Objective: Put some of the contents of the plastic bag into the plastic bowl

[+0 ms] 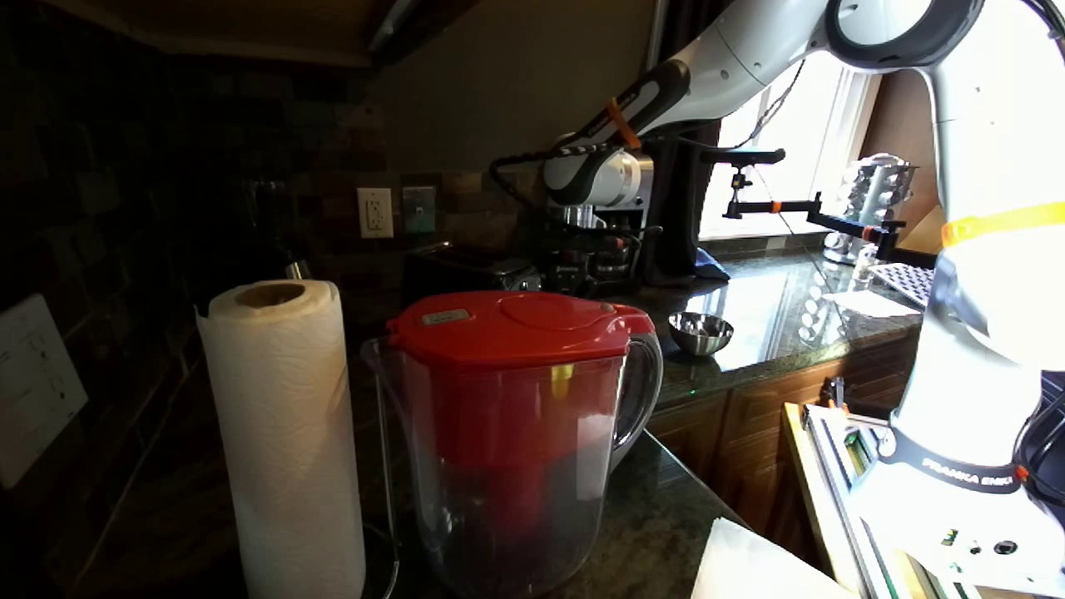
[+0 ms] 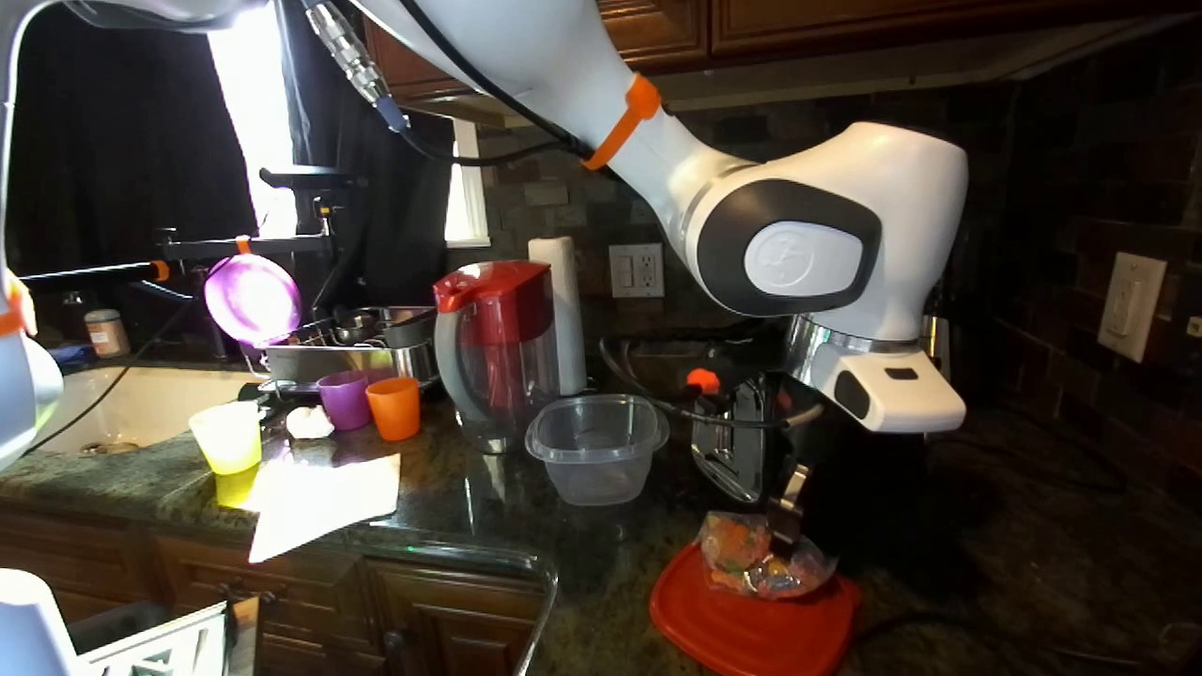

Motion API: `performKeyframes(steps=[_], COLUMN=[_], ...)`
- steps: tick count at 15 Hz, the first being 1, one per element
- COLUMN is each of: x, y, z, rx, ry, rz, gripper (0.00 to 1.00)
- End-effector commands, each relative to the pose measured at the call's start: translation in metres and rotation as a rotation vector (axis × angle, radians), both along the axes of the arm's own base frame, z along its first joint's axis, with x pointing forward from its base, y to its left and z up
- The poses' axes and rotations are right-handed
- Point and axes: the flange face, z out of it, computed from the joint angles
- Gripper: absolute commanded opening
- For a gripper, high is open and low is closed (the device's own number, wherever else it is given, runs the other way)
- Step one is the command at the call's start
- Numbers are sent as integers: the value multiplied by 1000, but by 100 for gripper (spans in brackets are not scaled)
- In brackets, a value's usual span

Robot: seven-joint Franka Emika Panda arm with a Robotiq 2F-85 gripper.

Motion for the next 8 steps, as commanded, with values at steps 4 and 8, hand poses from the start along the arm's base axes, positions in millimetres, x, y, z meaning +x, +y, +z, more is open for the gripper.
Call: performKeyframes(steps=[4, 8], x=[-22, -36], y=[-2, 0], z=[21, 42], rx=[53, 69], ry=[21, 8], rz=[54, 76], gripper=[3, 3])
